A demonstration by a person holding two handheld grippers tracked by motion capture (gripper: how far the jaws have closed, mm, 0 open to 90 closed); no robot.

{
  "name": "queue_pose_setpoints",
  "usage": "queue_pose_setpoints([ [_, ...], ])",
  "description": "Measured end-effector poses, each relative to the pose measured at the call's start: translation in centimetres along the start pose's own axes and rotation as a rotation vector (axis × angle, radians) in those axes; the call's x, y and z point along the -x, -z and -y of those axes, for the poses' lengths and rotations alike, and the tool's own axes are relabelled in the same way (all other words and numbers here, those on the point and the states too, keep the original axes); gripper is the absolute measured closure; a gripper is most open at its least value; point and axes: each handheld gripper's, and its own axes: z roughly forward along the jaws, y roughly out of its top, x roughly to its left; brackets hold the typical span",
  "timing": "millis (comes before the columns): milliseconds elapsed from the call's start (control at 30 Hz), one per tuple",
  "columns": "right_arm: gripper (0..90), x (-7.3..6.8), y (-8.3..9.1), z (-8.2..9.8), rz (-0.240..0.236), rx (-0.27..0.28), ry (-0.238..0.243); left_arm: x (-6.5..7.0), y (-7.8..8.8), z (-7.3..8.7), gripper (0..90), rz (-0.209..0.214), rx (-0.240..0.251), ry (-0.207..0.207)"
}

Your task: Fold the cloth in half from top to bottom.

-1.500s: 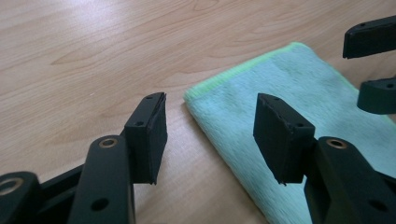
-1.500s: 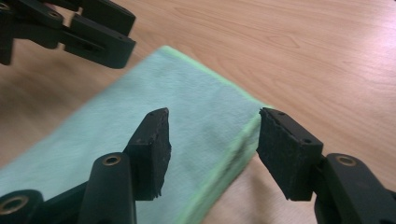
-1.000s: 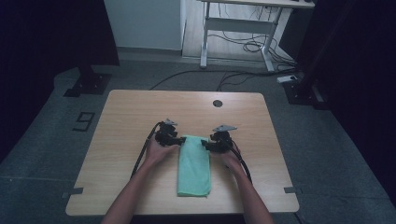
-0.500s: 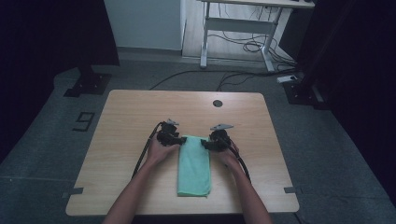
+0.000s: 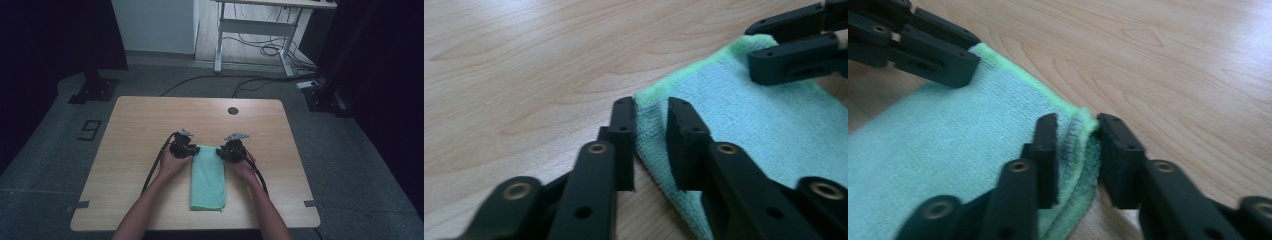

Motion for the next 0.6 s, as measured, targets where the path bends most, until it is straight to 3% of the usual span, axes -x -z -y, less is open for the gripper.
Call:
queue_pose_setpoints([
  [167,81.8,0.2,-0.1,0.1,-0.036,0.01,-0.023,0.2,0.1,0.0,83.1,0.002,0.009,-0.02],
  [367,83.5,0.5,0.6,-0.2,-0.05,0.056,-0.023,0.2,1.2,-0.6,84.8,0.022,0.072,-0.014],
  [600,83.7,1.0,2.3,-2.4,-0.055,0.122,-0.007,0.5,3.0,-2.9,85.0,0.007,0.135,-0.053],
])
